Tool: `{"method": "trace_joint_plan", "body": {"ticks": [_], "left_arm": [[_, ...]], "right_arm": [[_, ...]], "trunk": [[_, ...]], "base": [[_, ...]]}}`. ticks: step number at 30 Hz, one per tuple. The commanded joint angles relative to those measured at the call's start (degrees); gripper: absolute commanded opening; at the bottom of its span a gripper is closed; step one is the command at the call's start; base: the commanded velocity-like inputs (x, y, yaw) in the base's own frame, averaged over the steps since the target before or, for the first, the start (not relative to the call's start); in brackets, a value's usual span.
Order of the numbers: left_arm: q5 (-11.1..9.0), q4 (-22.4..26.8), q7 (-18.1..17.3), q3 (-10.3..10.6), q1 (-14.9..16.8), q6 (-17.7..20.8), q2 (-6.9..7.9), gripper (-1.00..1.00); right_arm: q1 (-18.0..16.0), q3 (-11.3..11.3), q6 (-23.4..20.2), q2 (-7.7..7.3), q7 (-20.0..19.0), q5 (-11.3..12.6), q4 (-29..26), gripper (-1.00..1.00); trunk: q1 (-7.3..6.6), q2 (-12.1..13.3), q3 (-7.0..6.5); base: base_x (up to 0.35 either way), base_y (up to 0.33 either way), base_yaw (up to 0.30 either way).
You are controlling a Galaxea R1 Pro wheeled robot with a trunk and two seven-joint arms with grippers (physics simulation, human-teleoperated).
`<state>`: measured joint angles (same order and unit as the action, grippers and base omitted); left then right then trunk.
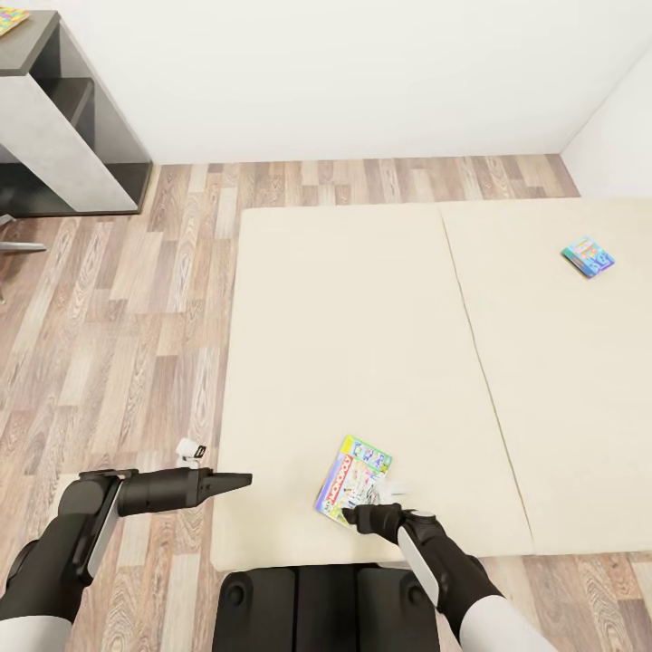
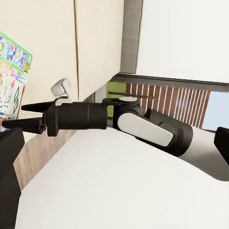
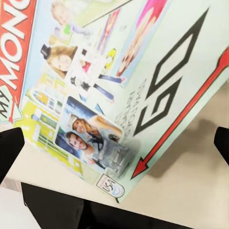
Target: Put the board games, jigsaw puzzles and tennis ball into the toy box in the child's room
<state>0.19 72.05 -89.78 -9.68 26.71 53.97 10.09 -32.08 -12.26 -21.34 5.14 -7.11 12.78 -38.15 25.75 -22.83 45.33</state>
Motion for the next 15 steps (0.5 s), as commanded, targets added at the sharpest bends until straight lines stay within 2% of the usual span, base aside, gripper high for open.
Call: {"method": "trace_joint_plan", "body": {"ticks": [1,6,15], "left_arm": [[0.03,0.02,-0.22,0.01,0.01,0.61,0.02,1.00],[0.00,0.02,-0.22,-0.01,0.01,0.61,0.02,1.00],[-0.01,0.02,-0.22,0.00,0.01,0.61,0.02,1.00]], "right_arm": [[0.00,-0.04,-0.29,-0.02,-0.01,0.22,-0.08,1.00],[0.00,-0.05,-0.32,-0.17,-0.01,0.24,-0.08,1.00],[0.00,-0.05,-0.51,-1.28,0.14,0.32,-0.08,1.00]], "trunk": [[0.03,-0.08,0.06],[0.03,-0.08,0.06],[0.03,-0.08,0.06]], "base": [[0.000,0.000,0.000],[0.000,0.000,0.000],[0.000,0.000,0.000]]}}
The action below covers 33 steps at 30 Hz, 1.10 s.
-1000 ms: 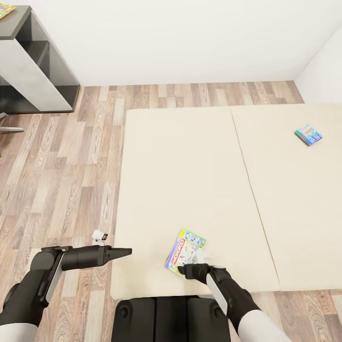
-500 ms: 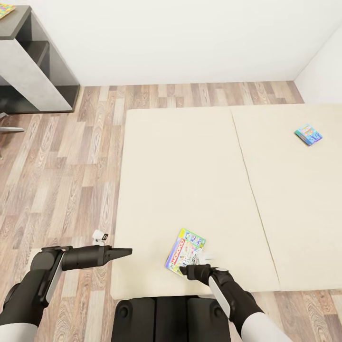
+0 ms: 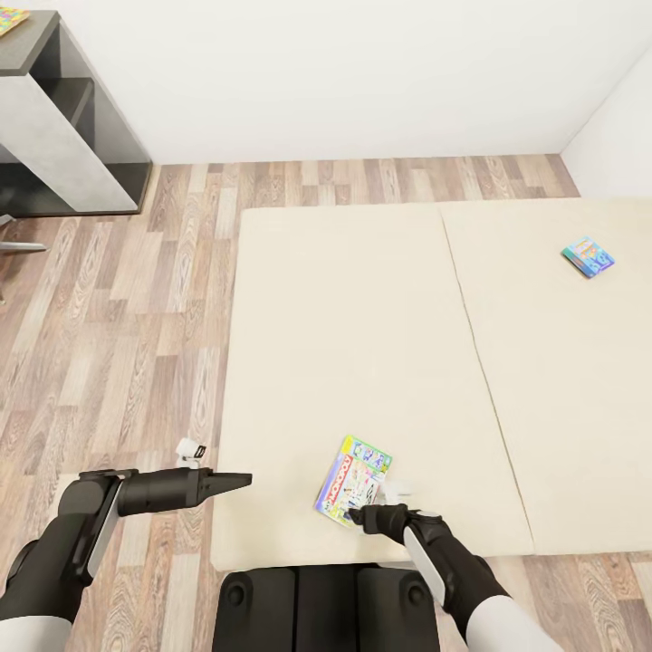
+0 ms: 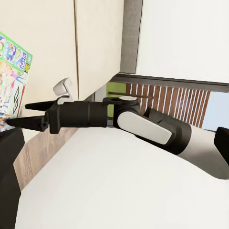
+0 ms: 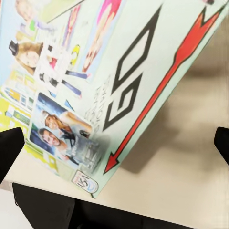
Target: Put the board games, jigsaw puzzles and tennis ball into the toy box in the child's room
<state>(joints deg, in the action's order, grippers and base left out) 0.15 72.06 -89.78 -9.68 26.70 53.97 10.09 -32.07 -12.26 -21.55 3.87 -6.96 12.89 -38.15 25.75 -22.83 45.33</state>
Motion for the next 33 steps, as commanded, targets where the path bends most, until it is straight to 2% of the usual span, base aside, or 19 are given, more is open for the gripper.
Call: {"method": "trace_joint_plan", "body": {"ticks": [1,21,33], "left_arm": [[0.03,0.01,-0.22,0.01,0.01,0.61,0.01,1.00],[0.11,0.01,-0.22,-0.10,0.02,0.61,0.05,1.00],[0.11,0.01,-0.22,0.01,0.00,0.50,0.02,1.00]], "right_arm": [[-0.01,-0.04,-0.28,-0.10,0.00,0.23,-0.08,1.00],[-0.73,0.82,0.09,-0.30,0.02,0.79,-0.96,1.00],[-3.24,0.96,-0.34,-0.28,-0.06,0.84,-1.30,1.00]], "trunk": [[0.03,-0.08,0.06],[0.03,-0.08,0.06],[0.03,-0.08,0.06]], "base": [[0.000,0.000,0.000],[0.000,0.000,0.000],[0.000,0.000,0.000]]}}
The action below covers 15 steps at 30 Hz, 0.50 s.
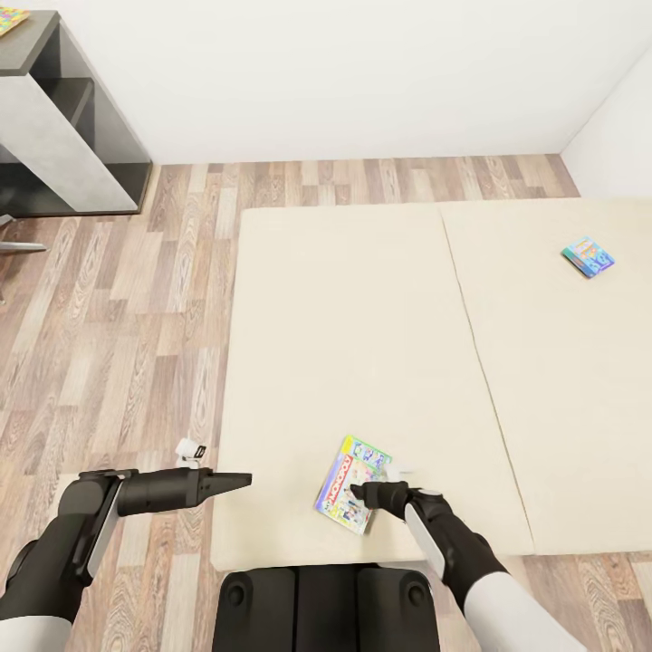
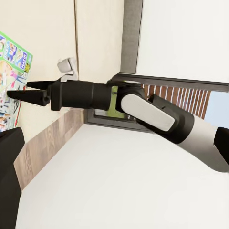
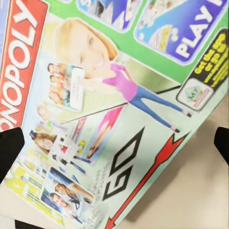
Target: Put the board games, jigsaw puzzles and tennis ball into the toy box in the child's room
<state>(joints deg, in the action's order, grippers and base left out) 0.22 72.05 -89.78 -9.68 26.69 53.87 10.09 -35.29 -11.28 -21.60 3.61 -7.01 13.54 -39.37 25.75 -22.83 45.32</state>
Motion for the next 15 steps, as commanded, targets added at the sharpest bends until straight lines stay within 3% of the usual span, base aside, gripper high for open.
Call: {"method": "trace_joint_plan", "body": {"ticks": [1,15], "left_arm": [[0.04,0.02,-0.22,0.01,0.02,0.58,0.01,1.00],[0.03,0.02,-0.22,-0.08,0.03,0.54,0.01,1.00]], "right_arm": [[-0.37,0.09,-0.32,0.02,-0.02,0.21,-0.02,1.00],[-4.28,0.35,-1.01,0.09,1.74,0.29,0.57,1.00]], "trunk": [[0.03,-0.08,0.06],[0.03,-0.08,0.06]], "base": [[0.000,0.000,0.000],[0.000,0.000,0.000]]}}
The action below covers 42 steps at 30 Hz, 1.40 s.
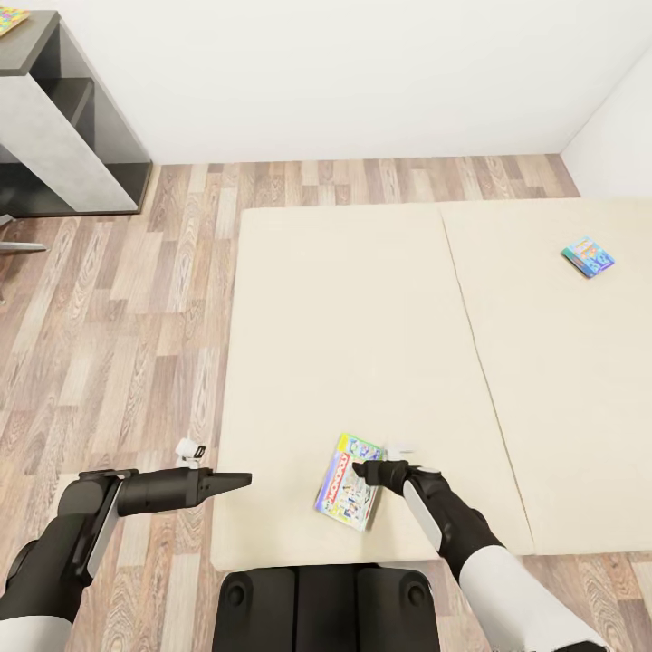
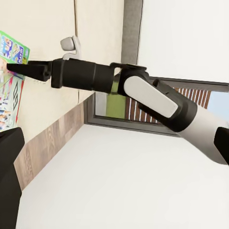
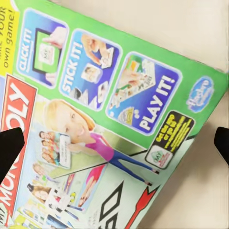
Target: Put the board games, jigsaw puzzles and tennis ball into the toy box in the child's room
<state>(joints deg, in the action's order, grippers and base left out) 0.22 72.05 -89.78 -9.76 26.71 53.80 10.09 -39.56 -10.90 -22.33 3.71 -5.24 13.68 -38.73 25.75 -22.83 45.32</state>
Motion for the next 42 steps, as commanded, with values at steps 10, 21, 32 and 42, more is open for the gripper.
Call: {"method": "trace_joint_plan", "body": {"ticks": [10,21,32,42], "left_arm": [[-0.01,0.02,-0.22,0.01,0.01,0.61,0.01,1.00],[-0.04,0.02,-0.22,0.01,0.01,0.69,0.01,1.00],[-0.04,0.02,-0.22,0.01,0.01,0.69,0.01,1.00],[-0.04,0.02,-0.22,-0.05,0.01,0.69,0.07,1.00]], "right_arm": [[-0.50,0.26,-0.31,-0.08,0.77,0.13,0.04,1.00],[-1.00,0.77,0.25,0.46,2.53,0.19,1.61,1.00],[-1.11,0.79,0.51,1.20,2.61,0.31,2.49,1.00],[-1.10,0.79,0.43,3.43,2.41,0.53,2.52,1.00]], "trunk": [[0.03,-0.09,0.06],[0.03,-0.09,0.06],[0.03,-0.09,0.06],[0.03,-0.09,0.06]], "base": [[0.000,0.000,0.000],[0.000,0.000,0.000],[0.000,0.000,0.000],[0.000,0.000,0.000]]}}
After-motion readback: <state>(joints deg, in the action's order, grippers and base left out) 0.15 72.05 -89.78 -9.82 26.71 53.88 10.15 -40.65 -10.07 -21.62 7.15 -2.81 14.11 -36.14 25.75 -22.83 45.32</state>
